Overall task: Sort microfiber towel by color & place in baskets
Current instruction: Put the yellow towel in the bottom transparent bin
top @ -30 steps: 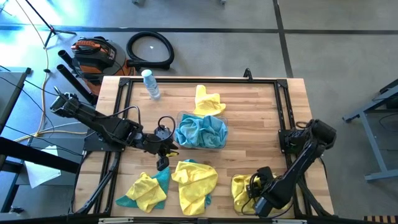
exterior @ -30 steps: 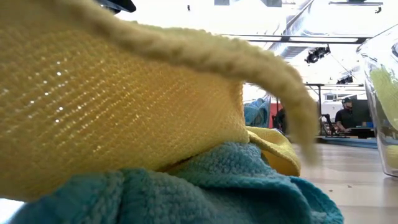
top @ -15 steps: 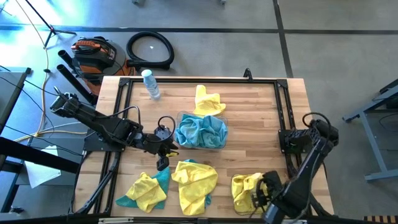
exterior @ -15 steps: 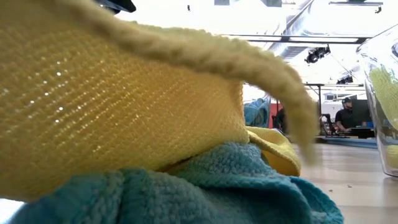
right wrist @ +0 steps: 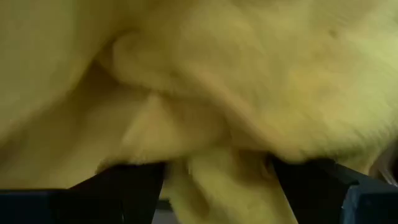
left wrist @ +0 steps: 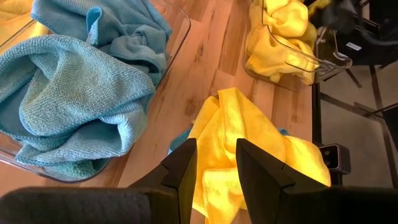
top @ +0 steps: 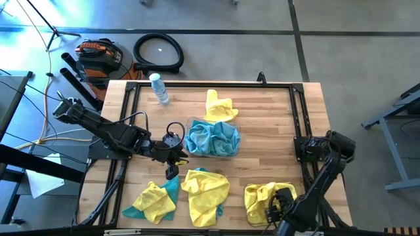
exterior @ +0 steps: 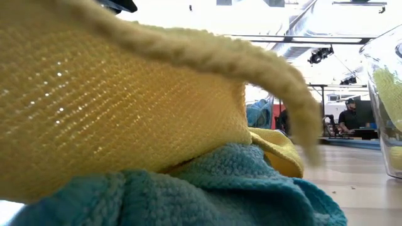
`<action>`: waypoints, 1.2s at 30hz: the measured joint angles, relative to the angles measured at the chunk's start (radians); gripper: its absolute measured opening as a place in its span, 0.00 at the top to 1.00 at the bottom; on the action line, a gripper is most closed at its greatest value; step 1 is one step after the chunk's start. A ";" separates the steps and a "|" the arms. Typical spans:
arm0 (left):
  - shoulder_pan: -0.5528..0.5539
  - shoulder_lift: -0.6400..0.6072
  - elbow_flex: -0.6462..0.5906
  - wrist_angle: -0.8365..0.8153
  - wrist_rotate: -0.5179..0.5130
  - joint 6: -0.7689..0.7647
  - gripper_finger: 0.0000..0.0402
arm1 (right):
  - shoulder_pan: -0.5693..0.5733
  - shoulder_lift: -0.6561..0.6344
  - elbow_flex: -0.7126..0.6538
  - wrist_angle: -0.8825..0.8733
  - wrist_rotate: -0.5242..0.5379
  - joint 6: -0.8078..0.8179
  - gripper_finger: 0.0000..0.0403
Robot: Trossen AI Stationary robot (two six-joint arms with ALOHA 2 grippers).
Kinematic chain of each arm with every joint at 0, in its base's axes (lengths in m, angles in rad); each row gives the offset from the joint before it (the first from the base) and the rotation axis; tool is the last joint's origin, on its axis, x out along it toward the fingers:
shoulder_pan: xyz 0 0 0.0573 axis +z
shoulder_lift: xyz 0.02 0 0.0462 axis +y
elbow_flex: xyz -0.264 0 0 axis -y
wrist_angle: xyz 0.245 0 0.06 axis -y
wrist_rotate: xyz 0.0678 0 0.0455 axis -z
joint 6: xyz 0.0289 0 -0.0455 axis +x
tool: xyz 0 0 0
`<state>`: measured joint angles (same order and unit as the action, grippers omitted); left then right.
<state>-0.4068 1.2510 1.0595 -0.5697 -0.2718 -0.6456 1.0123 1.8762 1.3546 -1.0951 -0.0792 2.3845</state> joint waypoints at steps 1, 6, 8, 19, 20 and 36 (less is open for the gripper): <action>0.000 0.000 0.000 0.000 0.000 -0.003 0.75 | -0.005 0.006 -0.015 0.009 0.000 -0.002 0.29; 0.000 0.000 0.000 0.000 0.000 -0.008 0.75 | -0.019 0.033 -0.068 0.038 0.002 -0.007 0.29; 0.000 0.000 0.000 0.000 0.000 -0.016 0.75 | -0.020 0.033 -0.075 0.053 0.001 -0.008 0.29; 0.000 0.000 0.000 0.000 0.000 -0.015 0.75 | 0.001 0.028 0.122 -0.144 0.018 -0.004 0.29; 0.000 0.000 0.000 0.000 0.000 -0.016 0.75 | 0.002 0.028 0.151 -0.170 0.030 -0.006 0.29; 0.000 0.000 0.000 -0.001 0.000 0.078 0.75 | -0.058 0.025 0.348 -0.354 0.419 -0.143 0.29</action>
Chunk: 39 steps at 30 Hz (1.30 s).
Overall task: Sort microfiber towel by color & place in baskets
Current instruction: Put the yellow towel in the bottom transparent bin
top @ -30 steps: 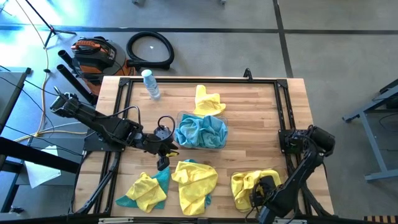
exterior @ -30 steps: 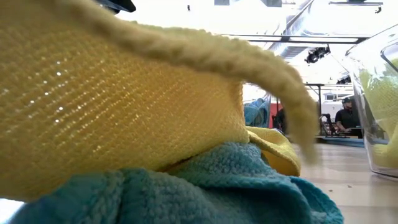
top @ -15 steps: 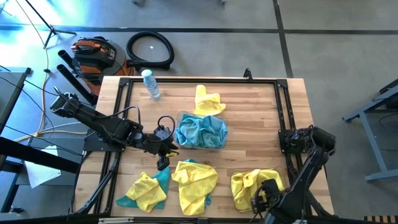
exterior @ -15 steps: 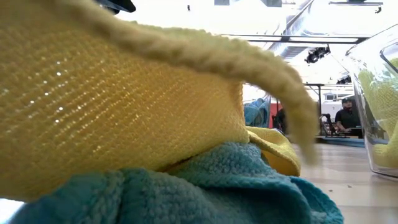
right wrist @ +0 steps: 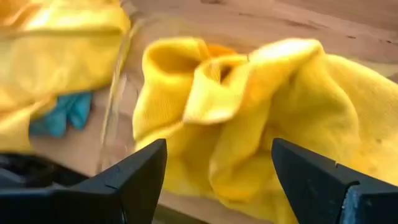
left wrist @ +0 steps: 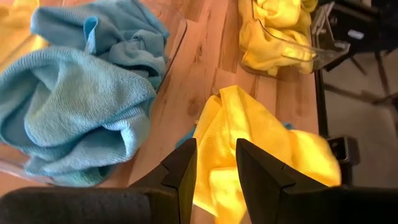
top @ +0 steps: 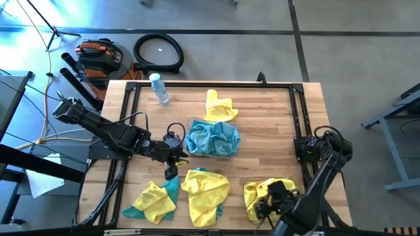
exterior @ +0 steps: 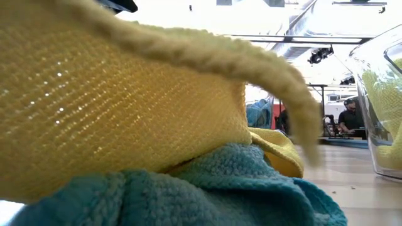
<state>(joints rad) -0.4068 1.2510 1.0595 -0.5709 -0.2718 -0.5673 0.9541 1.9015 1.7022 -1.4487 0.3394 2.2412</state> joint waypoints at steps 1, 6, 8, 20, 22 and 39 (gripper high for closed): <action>0.000 0.000 0.000 -0.001 0.000 0.021 0.75 | -0.017 0.000 0.000 0.000 -0.009 -0.008 0.29; 0.000 0.000 0.000 -0.004 0.000 0.054 0.75 | -0.112 0.000 0.000 -0.001 -0.081 -0.114 0.29; 0.000 0.000 0.000 -0.011 0.002 0.047 0.75 | -0.150 0.000 0.000 -0.017 -0.059 -0.147 0.29; 0.000 0.000 0.000 -0.046 0.045 -0.057 0.75 | -0.334 -0.007 -0.056 -0.122 0.005 -0.422 0.29; 0.001 0.000 0.000 -0.045 0.044 -0.058 0.75 | -0.368 -0.008 -0.097 -0.121 0.001 -0.526 0.29; 0.122 0.005 0.000 -0.046 -0.055 -0.163 0.75 | -0.614 -0.658 -0.835 0.415 0.088 -1.086 0.37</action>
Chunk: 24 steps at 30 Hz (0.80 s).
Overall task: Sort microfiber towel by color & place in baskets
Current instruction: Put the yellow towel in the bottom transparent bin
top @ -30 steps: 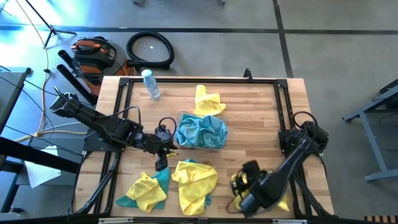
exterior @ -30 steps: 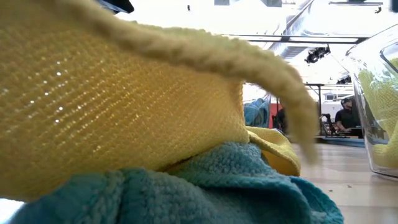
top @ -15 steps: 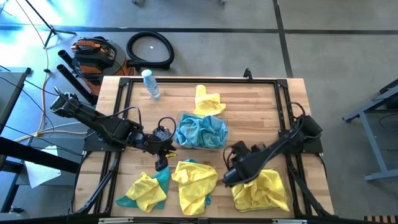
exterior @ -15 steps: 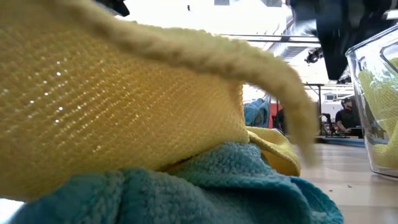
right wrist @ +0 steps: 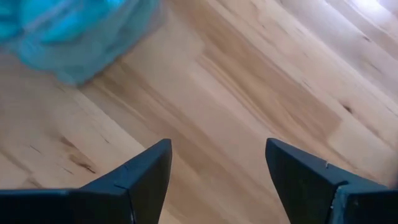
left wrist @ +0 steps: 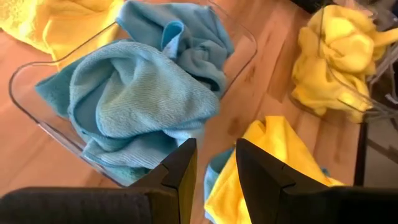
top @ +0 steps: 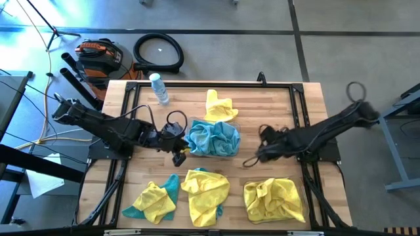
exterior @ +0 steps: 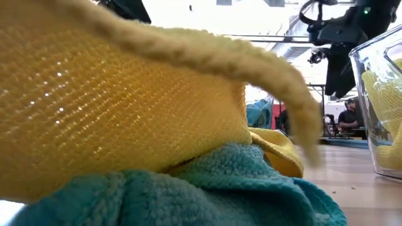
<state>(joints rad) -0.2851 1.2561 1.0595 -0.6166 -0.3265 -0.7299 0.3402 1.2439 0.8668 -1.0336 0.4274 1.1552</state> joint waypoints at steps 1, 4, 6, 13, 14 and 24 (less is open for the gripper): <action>0.003 0.000 0.000 -0.001 0.000 -0.007 0.75 | -0.016 -0.048 -0.039 0.045 0.000 -0.037 0.37; 0.003 0.000 0.001 -0.025 0.000 -0.117 0.75 | -0.067 -0.179 -0.138 0.157 0.000 -0.109 0.37; -0.005 0.000 0.001 -0.070 0.000 -0.230 0.75 | -0.098 -0.248 -0.192 0.214 -0.001 -0.152 0.37; -0.091 0.000 0.001 -0.262 0.023 -0.703 0.78 | -0.213 -0.375 -0.270 0.260 -0.042 -0.315 0.37; -0.111 0.000 0.001 -0.279 0.023 -0.766 0.79 | -0.227 -0.380 -0.270 0.259 -0.047 -0.336 0.37; -0.338 0.089 0.036 -0.311 0.026 -1.273 0.96 | -0.309 -0.381 -0.270 0.269 -0.089 -0.498 0.37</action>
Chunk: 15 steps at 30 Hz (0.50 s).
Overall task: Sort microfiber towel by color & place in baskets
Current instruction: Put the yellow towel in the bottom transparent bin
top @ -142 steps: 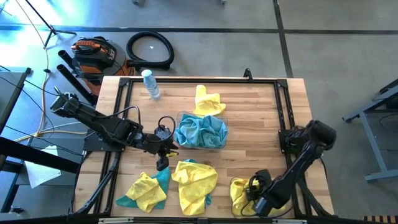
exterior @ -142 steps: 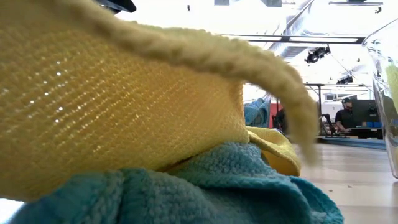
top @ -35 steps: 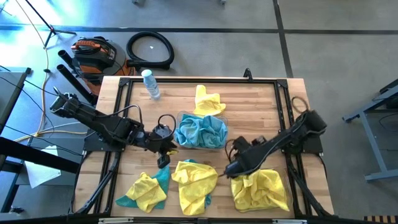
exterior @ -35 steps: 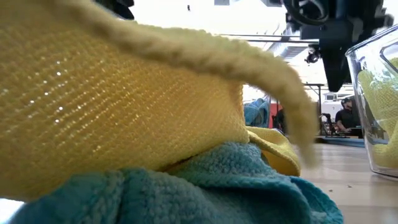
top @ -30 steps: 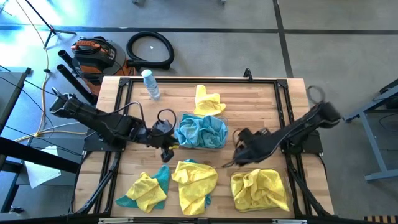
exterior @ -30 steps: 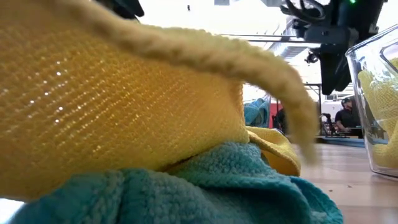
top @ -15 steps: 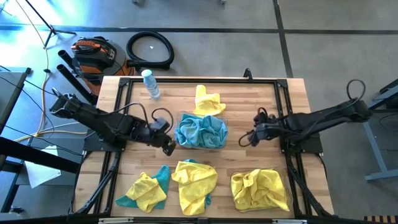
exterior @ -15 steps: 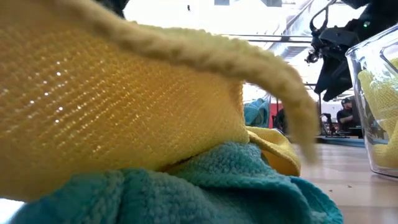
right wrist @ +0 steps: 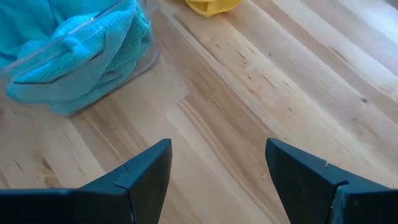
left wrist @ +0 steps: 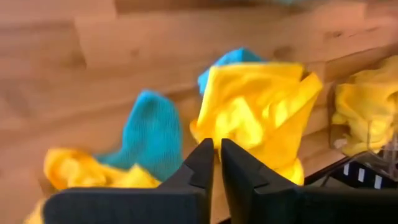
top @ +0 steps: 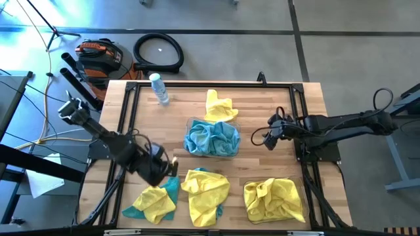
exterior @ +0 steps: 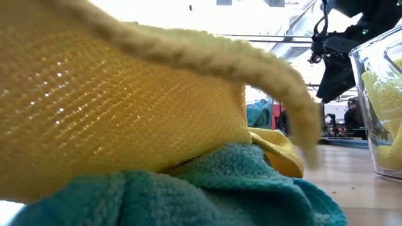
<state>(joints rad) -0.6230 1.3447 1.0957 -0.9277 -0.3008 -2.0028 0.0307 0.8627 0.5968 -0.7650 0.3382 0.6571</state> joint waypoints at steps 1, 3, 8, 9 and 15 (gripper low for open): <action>-0.016 0.024 0.016 -0.004 0.000 -0.030 0.98 | -0.005 0.000 0.000 0.000 -0.003 -0.011 0.37; -0.040 0.076 0.056 -0.015 0.001 -0.084 0.99 | -0.014 0.000 0.000 0.000 -0.006 -0.034 0.37; -0.056 0.234 0.241 -0.241 0.145 -0.183 1.00 | -0.035 0.000 0.000 -0.001 -0.010 -0.087 0.37; -0.053 0.267 0.280 -0.304 0.176 -0.187 1.00 | -0.040 0.000 0.000 -0.001 -0.013 -0.095 0.37; -0.049 0.388 0.379 -0.394 0.233 -0.147 1.00 | -0.072 0.000 0.000 -0.001 -0.015 -0.139 0.37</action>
<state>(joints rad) -0.6724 1.7330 1.4746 -1.3213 -0.0677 -2.1502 -0.0413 0.8627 0.5968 -0.7657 0.3231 0.5181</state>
